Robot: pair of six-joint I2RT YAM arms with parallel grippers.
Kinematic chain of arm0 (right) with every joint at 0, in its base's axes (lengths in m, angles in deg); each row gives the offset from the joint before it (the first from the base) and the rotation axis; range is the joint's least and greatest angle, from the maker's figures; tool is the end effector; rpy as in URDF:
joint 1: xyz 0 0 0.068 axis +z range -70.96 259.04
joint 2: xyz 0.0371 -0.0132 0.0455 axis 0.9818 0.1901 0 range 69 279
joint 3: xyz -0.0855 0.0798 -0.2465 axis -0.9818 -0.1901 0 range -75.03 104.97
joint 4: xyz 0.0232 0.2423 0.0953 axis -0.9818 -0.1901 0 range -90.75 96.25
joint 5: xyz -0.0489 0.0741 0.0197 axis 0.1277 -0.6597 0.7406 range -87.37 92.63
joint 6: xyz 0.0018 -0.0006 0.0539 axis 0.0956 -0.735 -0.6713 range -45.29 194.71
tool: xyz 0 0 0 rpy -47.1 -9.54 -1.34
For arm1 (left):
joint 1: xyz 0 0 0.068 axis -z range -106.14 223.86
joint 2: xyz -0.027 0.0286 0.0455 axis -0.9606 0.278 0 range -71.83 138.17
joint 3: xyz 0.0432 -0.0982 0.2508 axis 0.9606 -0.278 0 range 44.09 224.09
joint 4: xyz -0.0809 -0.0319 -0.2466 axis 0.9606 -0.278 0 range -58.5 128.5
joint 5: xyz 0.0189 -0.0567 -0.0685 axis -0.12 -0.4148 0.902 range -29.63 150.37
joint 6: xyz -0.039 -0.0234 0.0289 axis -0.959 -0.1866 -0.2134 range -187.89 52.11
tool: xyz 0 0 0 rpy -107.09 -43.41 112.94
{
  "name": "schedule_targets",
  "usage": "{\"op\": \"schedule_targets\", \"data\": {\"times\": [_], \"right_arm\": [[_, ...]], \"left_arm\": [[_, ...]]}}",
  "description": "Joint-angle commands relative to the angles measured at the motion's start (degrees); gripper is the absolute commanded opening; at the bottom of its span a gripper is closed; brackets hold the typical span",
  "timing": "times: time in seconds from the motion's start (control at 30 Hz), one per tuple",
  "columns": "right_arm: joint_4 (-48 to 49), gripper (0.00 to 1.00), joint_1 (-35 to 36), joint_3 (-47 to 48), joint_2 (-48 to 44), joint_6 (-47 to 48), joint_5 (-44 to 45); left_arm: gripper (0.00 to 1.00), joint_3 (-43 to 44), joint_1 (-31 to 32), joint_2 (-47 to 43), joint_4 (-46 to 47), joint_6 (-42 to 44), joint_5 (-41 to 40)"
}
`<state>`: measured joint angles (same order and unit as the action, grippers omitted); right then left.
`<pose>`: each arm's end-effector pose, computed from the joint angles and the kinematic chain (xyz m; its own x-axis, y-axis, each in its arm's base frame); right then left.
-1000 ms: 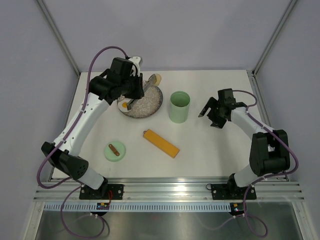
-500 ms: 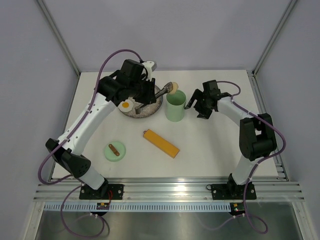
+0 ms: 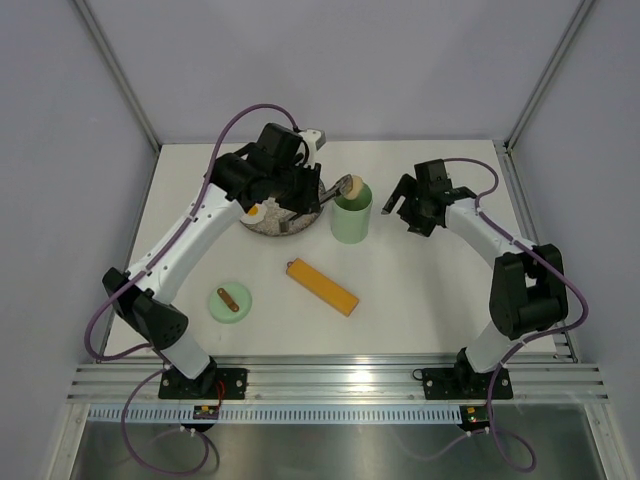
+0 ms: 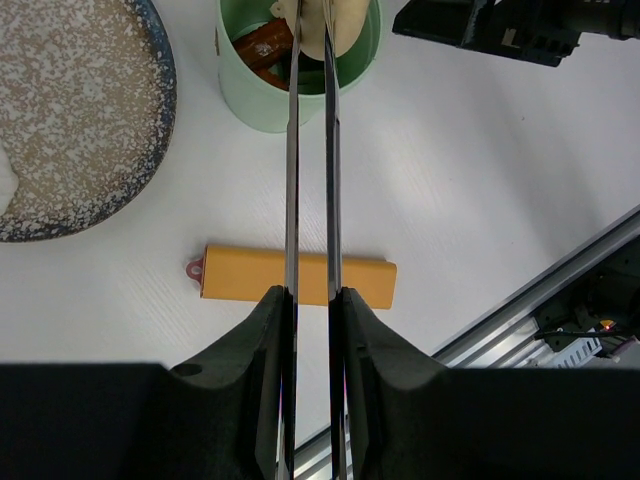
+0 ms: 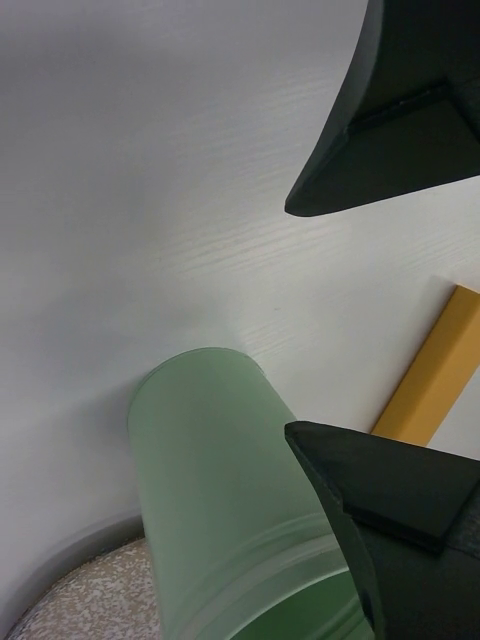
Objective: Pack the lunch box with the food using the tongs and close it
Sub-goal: Place the fake food in the packing box.
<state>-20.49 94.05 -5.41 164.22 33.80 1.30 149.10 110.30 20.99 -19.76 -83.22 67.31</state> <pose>0.3453 0.0935 0.2380 -0.7564 0.4749 -0.4498 0.2946 0.8613 0.4139 0.2675 -0.2028 0.4089 -0.7324 0.2146 -0.6462 0.4804 0.8353 -0.2672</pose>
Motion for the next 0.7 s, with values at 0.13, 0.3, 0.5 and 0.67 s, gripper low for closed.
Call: {"op": "schedule_targets", "data": {"times": [0.13,0.3,0.5,0.67], "right_arm": [[-1.6,0.92,-0.4,-1.6,-3.9,1.2,4.6],[-2.0,0.92,-0.5,-1.4,-4.3,1.5,4.8],[-2.7,0.92,-0.6,-1.3,-5.0,2.0,5.7],[-3.9,0.92,-0.6,-1.5,-6.4,2.9,7.8]], "left_arm": [[0.43,0.5,0.6,1.1,2.5,-0.5,1.1],[0.52,0.8,0.7,0.6,2.5,-0.6,1.1],[0.49,1.6,0.7,-1.3,2.5,-1.0,-0.8],[0.49,0.9,-2.8,-4.7,2.1,-0.4,-2.4]]}}
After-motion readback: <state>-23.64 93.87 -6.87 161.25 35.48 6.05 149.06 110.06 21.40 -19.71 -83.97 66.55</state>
